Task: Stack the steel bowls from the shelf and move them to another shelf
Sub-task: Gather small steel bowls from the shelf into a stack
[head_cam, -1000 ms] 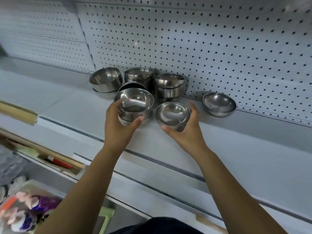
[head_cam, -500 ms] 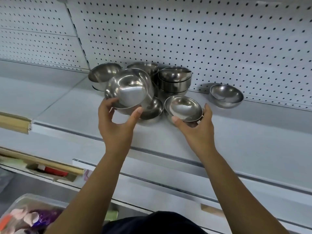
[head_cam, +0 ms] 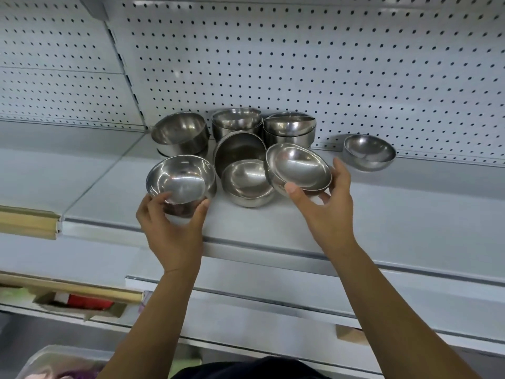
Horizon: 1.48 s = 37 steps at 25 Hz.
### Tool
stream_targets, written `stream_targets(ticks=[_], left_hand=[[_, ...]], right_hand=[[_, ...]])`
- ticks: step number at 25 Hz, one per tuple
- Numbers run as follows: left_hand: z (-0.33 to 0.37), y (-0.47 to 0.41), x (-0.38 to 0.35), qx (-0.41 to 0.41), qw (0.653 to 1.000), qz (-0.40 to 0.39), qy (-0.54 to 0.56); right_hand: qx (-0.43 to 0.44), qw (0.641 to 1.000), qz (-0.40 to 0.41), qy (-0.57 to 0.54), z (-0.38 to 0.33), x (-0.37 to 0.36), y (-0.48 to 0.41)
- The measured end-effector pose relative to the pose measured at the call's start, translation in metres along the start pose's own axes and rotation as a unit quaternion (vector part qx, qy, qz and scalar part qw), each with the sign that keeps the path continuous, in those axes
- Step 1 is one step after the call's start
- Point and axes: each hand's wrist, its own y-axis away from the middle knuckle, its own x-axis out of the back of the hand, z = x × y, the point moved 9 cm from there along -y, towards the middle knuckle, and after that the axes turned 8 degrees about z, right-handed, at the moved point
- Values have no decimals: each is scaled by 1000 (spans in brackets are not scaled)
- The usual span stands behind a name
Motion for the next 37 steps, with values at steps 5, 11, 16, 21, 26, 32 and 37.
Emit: stream_targets(ticks=[5, 11, 16, 21, 26, 32, 37], left_hand=[[-6, -17, -4, -16, 998, -38, -42], [30, 9, 4, -138, 990, 8, -28], [41, 44, -68, -4, 965, -260, 42], [38, 37, -99, 48, 947, -306, 80], [41, 36, -118, 81, 932, -342, 90], [53, 43, -119, 96, 919, -348, 155], [51, 41, -118, 99, 911, -360, 174]], right_hand=[[21, 1000, -19, -7, -8, -27, 1], [35, 999, 24, -24, 6, -28, 1], [56, 996, 64, -9, 8, -14, -3], [67, 992, 102, -17, 12, 2, -9], [77, 993, 91, 1, 13, -1, -11], [69, 996, 26, 52, 15, -14, -14], [29, 997, -33, 62, 20, -23, -13]])
